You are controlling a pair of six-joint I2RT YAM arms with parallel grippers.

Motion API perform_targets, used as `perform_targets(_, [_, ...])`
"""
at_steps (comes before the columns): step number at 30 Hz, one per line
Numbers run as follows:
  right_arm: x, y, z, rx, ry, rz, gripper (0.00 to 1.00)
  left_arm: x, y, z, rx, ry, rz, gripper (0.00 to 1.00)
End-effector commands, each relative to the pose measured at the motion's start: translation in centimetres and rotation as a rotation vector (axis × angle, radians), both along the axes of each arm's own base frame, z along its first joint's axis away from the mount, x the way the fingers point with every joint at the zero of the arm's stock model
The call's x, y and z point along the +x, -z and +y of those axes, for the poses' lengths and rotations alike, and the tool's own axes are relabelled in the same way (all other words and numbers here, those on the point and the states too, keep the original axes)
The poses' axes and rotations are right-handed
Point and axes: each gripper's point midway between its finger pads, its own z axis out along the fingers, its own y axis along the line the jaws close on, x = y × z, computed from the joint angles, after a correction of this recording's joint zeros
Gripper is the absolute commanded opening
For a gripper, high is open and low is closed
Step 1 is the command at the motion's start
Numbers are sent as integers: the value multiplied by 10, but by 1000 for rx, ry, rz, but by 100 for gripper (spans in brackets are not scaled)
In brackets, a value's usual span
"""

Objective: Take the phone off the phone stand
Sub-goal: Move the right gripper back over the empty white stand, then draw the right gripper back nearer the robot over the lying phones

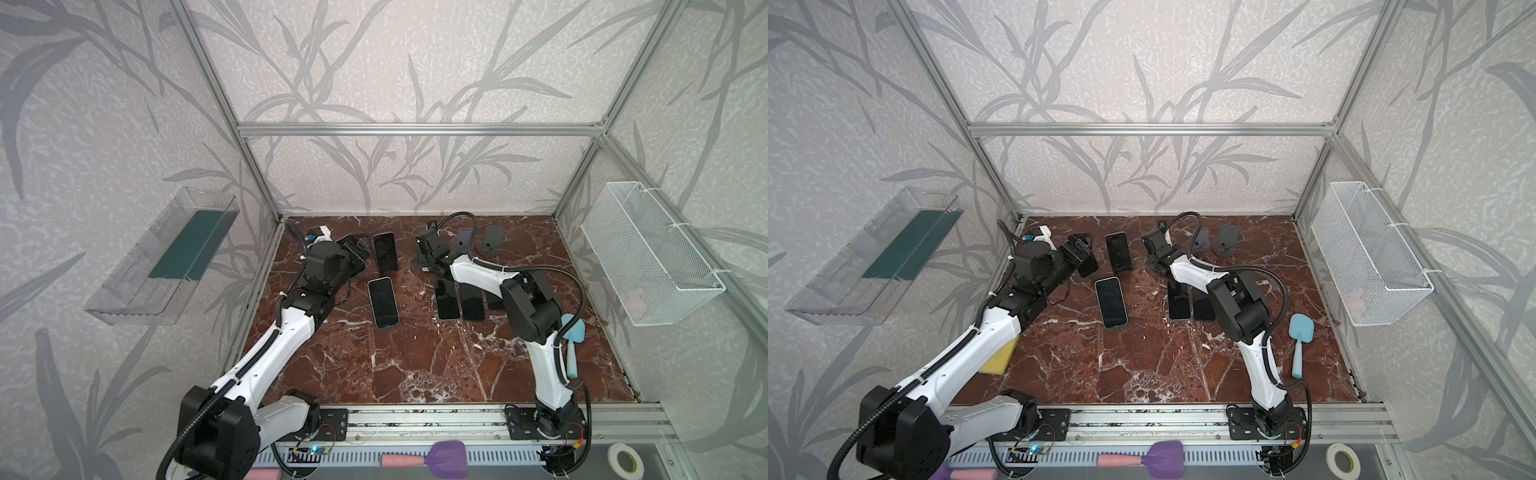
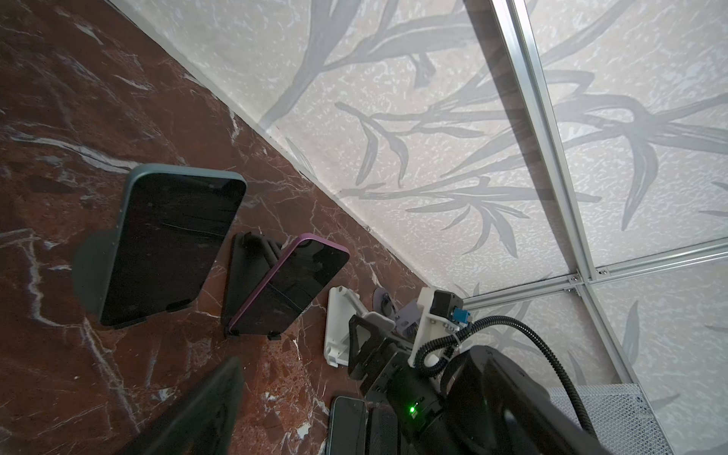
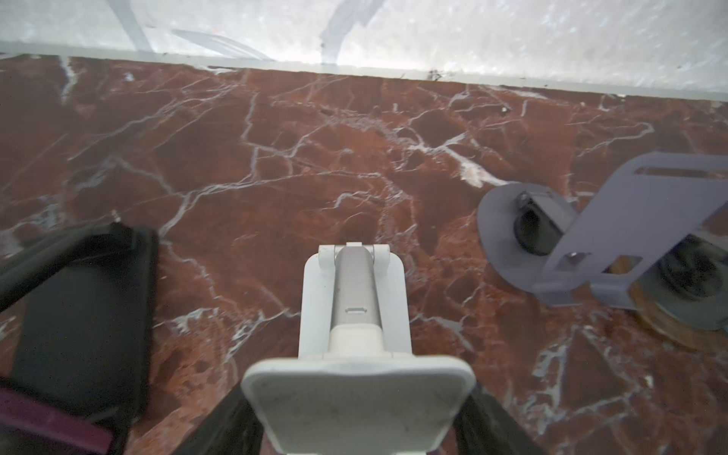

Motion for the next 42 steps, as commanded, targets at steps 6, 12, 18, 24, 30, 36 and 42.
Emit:
perform_targets(6, [56, -20, -14, 26, 14, -45, 69, 5, 6, -4, -19, 19, 17, 95])
perform_targets(12, [70, -7, -6, 25, -2, -20, 69, 8, 12, -6, -17, 30, 37, 94])
perform_targets(18, [66, 18, -15, 33, 28, 42, 74, 8, 12, -6, -14, 30, 39, 94])
perform_targets(24, [59, 0, -15, 67, 3, 41, 89, 8, 11, -6, -10, 35, 36, 94])
perform_targets(30, [49, -81, -13, 132, -30, -65, 99, 7, 8, -5, 0, 33, 27, 95])
perform_targets(36, [17, -140, -21, 146, -49, -130, 99, 6, 7, 1, 33, 8, 19, 95])
perform_targets(42, [-64, -139, -8, 143, -122, -131, 99, 5, 6, 9, 54, -26, 14, 95])
